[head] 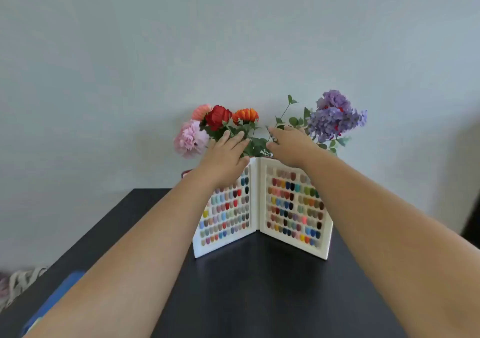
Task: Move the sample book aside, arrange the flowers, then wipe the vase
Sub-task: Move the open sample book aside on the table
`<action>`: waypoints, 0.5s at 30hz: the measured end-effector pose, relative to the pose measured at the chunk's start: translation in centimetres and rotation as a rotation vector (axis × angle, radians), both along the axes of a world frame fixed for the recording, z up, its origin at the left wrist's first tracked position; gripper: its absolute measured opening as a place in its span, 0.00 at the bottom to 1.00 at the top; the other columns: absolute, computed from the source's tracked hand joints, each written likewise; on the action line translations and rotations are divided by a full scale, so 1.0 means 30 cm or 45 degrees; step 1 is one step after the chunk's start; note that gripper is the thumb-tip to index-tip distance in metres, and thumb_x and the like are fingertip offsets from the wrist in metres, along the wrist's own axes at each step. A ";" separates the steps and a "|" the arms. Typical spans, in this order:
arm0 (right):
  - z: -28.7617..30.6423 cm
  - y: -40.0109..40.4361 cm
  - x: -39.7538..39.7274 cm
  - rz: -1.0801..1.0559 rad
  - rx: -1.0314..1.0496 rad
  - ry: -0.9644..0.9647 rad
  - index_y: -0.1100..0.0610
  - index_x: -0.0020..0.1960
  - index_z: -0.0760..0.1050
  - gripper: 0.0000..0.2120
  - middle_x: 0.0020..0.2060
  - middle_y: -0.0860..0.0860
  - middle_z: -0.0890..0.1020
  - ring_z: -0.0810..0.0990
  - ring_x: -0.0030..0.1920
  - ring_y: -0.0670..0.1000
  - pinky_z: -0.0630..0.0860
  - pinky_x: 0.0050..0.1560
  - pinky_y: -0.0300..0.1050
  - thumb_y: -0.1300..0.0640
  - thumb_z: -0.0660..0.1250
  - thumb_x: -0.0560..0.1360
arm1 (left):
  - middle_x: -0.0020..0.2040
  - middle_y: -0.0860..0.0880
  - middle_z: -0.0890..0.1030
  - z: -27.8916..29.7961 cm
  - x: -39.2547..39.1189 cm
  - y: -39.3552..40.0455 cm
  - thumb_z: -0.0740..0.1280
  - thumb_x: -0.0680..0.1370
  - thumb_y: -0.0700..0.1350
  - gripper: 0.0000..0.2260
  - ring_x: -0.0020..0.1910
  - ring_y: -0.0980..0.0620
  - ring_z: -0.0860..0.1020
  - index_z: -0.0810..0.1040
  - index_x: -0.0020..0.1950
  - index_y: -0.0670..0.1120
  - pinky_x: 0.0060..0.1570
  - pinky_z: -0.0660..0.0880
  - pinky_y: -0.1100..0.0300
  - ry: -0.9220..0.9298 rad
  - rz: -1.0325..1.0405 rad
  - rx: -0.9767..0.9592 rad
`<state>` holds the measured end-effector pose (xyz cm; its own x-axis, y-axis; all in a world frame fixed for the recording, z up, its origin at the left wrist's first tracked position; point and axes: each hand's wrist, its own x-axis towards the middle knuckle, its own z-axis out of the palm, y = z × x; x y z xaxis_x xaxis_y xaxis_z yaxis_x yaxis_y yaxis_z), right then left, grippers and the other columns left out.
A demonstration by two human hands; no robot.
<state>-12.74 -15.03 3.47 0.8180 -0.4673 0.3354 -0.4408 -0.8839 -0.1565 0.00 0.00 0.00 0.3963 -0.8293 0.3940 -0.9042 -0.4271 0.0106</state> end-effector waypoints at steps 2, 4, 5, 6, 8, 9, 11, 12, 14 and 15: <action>-0.030 0.044 -0.069 0.029 -0.012 -0.023 0.51 0.77 0.58 0.25 0.74 0.58 0.63 0.55 0.76 0.55 0.46 0.74 0.56 0.50 0.53 0.81 | 0.80 0.52 0.47 -0.026 -0.039 0.054 0.49 0.83 0.55 0.25 0.78 0.47 0.42 0.51 0.79 0.51 0.75 0.46 0.42 -0.051 0.035 0.034; -0.081 0.077 -0.152 0.106 -0.020 -0.129 0.51 0.74 0.65 0.22 0.71 0.57 0.69 0.59 0.75 0.54 0.50 0.74 0.54 0.53 0.55 0.80 | 0.80 0.51 0.47 -0.069 -0.064 0.113 0.49 0.83 0.54 0.25 0.78 0.47 0.41 0.51 0.80 0.51 0.75 0.44 0.42 -0.047 0.071 0.029; -0.108 0.085 -0.191 0.152 -0.046 -0.243 0.51 0.70 0.71 0.20 0.67 0.56 0.75 0.64 0.72 0.55 0.55 0.73 0.53 0.56 0.56 0.79 | 0.80 0.51 0.47 -0.088 -0.072 0.141 0.50 0.83 0.54 0.25 0.78 0.47 0.41 0.51 0.79 0.51 0.74 0.43 0.42 -0.027 0.076 -0.009; -0.138 0.089 -0.233 0.170 -0.089 -0.402 0.52 0.65 0.76 0.18 0.60 0.55 0.80 0.70 0.67 0.56 0.62 0.69 0.51 0.58 0.57 0.77 | 0.80 0.51 0.48 -0.104 -0.079 0.170 0.51 0.83 0.53 0.25 0.78 0.47 0.41 0.52 0.79 0.51 0.74 0.42 0.42 -0.014 0.088 -0.061; -0.197 0.081 -0.316 0.109 -0.127 -0.717 0.52 0.57 0.81 0.16 0.50 0.51 0.84 0.76 0.56 0.54 0.68 0.59 0.48 0.61 0.59 0.75 | 0.80 0.50 0.50 -0.130 -0.082 0.229 0.54 0.82 0.53 0.24 0.78 0.46 0.43 0.56 0.78 0.52 0.74 0.42 0.42 -0.012 0.131 -0.216; -0.235 0.071 -0.356 0.036 -0.097 -0.798 0.53 0.56 0.81 0.15 0.49 0.50 0.84 0.74 0.53 0.52 0.68 0.56 0.48 0.61 0.59 0.75 | 0.80 0.50 0.52 -0.146 -0.085 0.257 0.56 0.81 0.52 0.24 0.78 0.45 0.45 0.59 0.77 0.53 0.74 0.44 0.41 -0.011 0.162 -0.311; -0.319 0.047 -0.417 -0.126 0.094 -0.881 0.52 0.57 0.79 0.14 0.53 0.50 0.81 0.72 0.54 0.51 0.68 0.54 0.45 0.60 0.60 0.75 | 0.79 0.48 0.56 -0.184 -0.084 0.308 0.63 0.79 0.50 0.24 0.77 0.43 0.51 0.63 0.75 0.54 0.74 0.49 0.42 0.043 0.212 -0.517; -0.361 0.037 -0.438 -0.207 0.238 -0.914 0.52 0.58 0.78 0.14 0.56 0.50 0.78 0.72 0.57 0.51 0.68 0.53 0.44 0.60 0.61 0.76 | 0.78 0.48 0.59 -0.204 -0.081 0.329 0.65 0.78 0.49 0.25 0.76 0.43 0.54 0.64 0.74 0.55 0.73 0.53 0.42 0.131 0.224 -0.615; -0.423 0.020 -0.464 -0.378 0.506 -0.935 0.51 0.64 0.73 0.17 0.61 0.51 0.74 0.74 0.59 0.52 0.71 0.51 0.44 0.59 0.60 0.76 | 0.74 0.47 0.63 -0.242 -0.076 0.354 0.68 0.77 0.46 0.28 0.73 0.45 0.62 0.61 0.74 0.58 0.69 0.62 0.43 0.420 0.230 -0.762; -0.449 0.011 -0.470 -0.442 0.637 -0.918 0.52 0.67 0.69 0.20 0.64 0.51 0.73 0.74 0.61 0.53 0.71 0.50 0.44 0.59 0.60 0.76 | 0.73 0.48 0.64 -0.262 -0.077 0.359 0.68 0.78 0.45 0.29 0.70 0.47 0.66 0.59 0.74 0.60 0.66 0.67 0.45 0.593 0.227 -0.813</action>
